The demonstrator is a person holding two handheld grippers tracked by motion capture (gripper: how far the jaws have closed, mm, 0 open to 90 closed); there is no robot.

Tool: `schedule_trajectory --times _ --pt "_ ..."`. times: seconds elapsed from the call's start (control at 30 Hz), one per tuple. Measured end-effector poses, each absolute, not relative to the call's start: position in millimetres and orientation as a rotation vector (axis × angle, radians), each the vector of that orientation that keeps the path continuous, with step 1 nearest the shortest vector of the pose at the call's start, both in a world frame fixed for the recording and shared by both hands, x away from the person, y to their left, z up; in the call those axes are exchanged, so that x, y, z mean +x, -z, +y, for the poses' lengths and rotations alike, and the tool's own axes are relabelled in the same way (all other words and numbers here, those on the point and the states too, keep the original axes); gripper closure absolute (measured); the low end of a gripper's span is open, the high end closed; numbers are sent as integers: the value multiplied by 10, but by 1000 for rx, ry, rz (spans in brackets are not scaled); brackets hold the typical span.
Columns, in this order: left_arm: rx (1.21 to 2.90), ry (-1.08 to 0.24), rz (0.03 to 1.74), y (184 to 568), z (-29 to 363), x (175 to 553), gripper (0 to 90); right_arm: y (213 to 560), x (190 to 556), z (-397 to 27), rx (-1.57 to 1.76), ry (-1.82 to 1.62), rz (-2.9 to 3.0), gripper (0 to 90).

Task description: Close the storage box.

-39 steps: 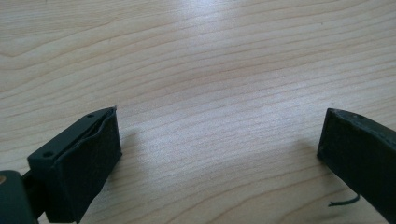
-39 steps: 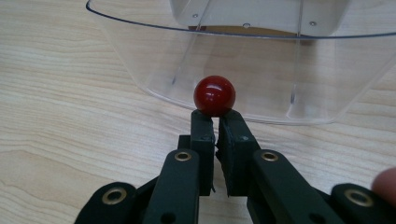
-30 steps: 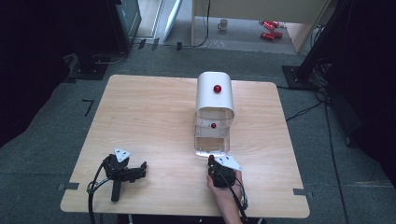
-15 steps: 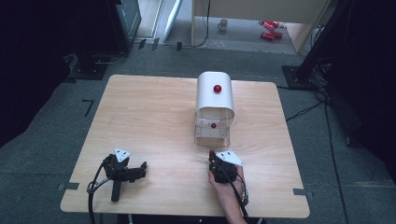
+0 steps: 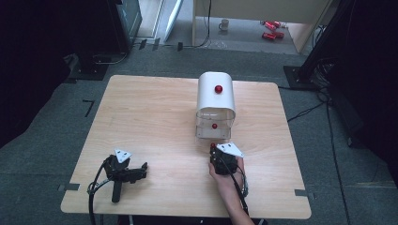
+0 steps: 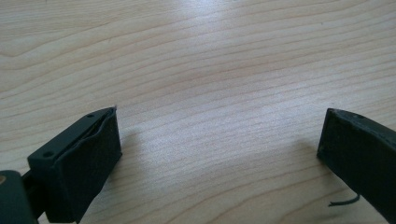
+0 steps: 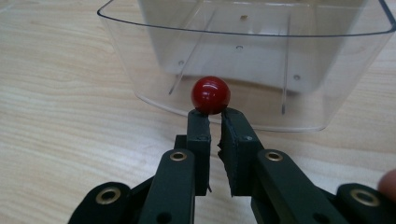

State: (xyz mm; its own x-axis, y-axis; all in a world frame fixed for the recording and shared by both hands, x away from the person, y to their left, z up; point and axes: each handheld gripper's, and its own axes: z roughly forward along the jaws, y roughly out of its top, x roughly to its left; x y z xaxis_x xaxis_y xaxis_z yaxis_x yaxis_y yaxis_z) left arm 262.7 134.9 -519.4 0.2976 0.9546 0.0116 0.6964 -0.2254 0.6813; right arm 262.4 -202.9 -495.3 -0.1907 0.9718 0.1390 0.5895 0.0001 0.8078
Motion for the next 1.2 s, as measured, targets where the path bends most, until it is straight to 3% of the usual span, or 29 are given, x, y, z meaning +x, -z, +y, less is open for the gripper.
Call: schedule_trajectory --times 1.2 --pt "2002 -590 1465 5193 1349 2627 0 4907 2956 -2004 1616 -1088 1790 829"
